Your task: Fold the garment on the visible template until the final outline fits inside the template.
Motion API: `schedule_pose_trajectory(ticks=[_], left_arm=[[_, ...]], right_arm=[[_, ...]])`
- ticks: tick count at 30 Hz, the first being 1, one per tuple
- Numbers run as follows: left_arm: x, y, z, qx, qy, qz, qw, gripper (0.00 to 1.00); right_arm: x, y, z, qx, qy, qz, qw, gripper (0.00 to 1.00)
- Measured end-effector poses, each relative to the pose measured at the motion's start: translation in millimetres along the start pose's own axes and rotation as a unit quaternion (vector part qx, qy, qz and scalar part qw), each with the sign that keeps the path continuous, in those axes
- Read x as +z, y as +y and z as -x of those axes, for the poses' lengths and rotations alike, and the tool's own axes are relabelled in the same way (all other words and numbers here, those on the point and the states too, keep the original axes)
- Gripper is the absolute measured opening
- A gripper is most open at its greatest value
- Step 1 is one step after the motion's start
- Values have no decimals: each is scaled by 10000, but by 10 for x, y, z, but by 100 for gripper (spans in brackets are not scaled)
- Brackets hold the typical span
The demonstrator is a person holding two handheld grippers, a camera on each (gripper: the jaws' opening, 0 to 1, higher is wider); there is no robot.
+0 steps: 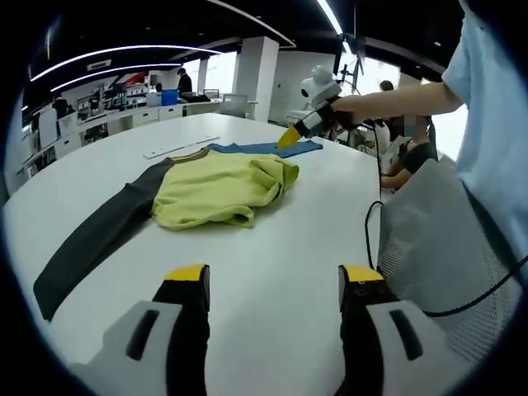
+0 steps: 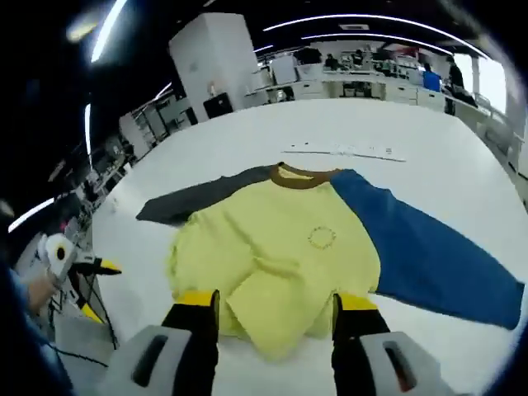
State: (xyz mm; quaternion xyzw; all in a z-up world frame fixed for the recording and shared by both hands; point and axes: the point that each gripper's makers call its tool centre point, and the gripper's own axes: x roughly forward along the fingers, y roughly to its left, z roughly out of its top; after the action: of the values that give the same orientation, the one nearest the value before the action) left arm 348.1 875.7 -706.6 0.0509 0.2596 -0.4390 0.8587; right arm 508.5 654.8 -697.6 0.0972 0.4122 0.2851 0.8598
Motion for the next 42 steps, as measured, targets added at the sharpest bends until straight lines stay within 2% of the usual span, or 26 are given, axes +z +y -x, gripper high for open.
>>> schedule_pose_trajectory(ticks=[4,6,10,14,21,27,32,39,42], left_arm=[[-3,-7,-11,-19,3,-4,10000,60],[0,-3,-16,-18,1,-3,10000,60],[3,12,-18,-8,9,-20,10000,60],[6,6,-22,-16,12,-19,10000,60],[-32,-22,-32,-45,77,-25,10000,60],[-48,-33,-22,-34,88,7,10000,60],[-59,-44,-25,-28,90,33,10000,60],[-79,-28,-7,15,89,72,9999,59],[-91,-31,-13,13,103,96,9999,59]], right_arm=[[-74,-99,50,-174,131,231,9995,55],[-92,-116,68,-173,133,174,9996,55],[-190,-150,104,-192,165,-238,9994,51],[-317,-180,112,-224,173,-910,9954,45],[-511,-184,46,-235,325,-1343,9901,31],[-527,-133,-1,-202,345,-1425,9890,24],[-553,-188,-73,-270,391,-1462,9881,19],[-558,-235,-49,-313,347,-1549,9868,3],[-553,-228,-13,-274,309,-1615,9860,0]])
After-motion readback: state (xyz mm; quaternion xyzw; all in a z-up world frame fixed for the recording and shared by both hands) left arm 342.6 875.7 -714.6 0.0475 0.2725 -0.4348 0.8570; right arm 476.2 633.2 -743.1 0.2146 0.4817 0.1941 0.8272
